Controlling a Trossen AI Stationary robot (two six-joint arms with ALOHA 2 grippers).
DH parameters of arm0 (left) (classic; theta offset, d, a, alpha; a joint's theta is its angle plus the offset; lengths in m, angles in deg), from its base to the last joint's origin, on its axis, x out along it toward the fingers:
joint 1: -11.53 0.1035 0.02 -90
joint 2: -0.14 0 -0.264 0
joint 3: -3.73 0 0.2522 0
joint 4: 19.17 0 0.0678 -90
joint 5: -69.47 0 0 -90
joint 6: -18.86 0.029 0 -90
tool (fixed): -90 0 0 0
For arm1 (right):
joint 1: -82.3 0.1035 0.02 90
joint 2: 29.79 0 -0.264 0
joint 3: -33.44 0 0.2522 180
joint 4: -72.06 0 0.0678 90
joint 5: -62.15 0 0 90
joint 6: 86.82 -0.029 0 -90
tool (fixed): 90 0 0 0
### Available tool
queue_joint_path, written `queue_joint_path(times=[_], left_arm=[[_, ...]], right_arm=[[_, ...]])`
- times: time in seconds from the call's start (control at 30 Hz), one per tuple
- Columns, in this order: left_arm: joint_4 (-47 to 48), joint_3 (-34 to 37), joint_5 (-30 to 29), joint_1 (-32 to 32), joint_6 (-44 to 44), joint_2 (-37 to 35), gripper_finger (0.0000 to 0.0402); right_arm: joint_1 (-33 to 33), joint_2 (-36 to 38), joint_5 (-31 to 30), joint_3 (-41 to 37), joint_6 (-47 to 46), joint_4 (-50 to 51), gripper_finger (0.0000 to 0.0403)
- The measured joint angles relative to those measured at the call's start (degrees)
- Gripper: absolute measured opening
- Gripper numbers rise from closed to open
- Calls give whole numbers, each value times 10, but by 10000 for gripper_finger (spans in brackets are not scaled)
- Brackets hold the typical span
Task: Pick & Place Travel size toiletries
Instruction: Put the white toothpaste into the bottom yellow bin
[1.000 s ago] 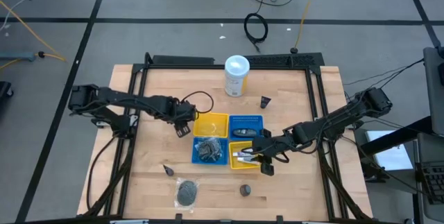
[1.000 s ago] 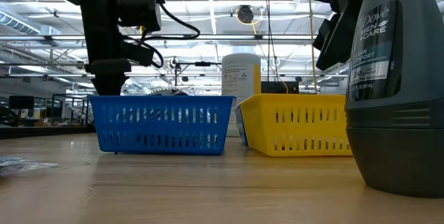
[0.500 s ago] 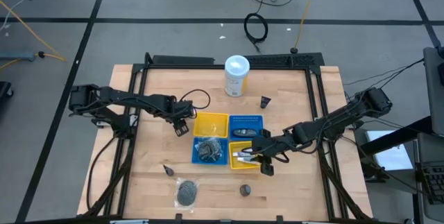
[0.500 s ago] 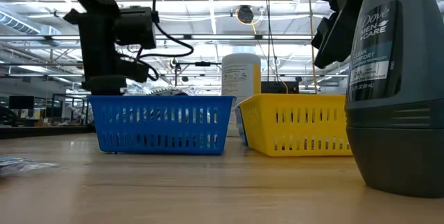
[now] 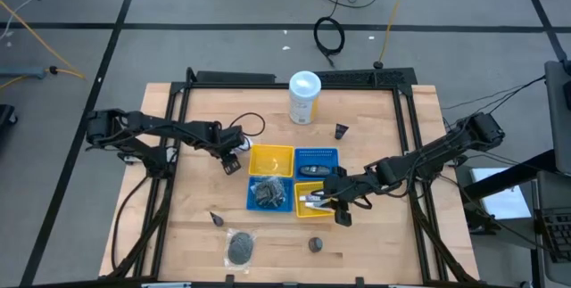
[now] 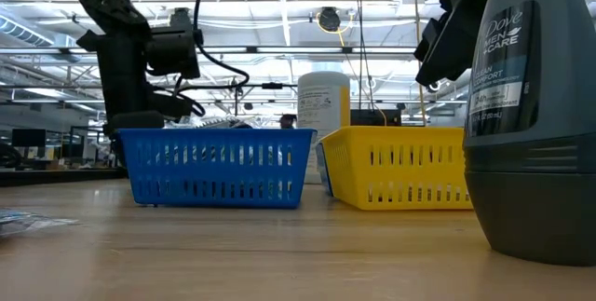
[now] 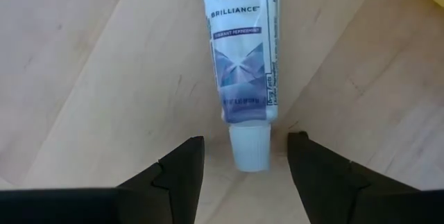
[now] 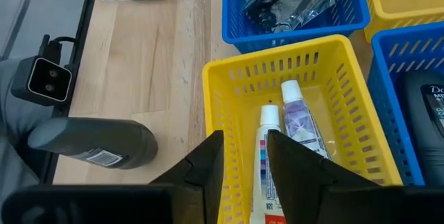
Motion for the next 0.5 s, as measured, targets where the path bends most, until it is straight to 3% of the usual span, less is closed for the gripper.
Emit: queue_joint_path(times=[0.17, 0.47, 0.5], left_arm=[[-18, 0, 13, 0, 15, 1, 174], [-15, 1, 15, 0, 19, 1, 38], [-12, 1, 15, 0, 19, 2, 38]], right_arm=[[0, 0, 0, 0, 0, 0, 105], [0, 0, 0, 0, 3, 0, 105], [0, 0, 0, 0, 4, 0, 105]])
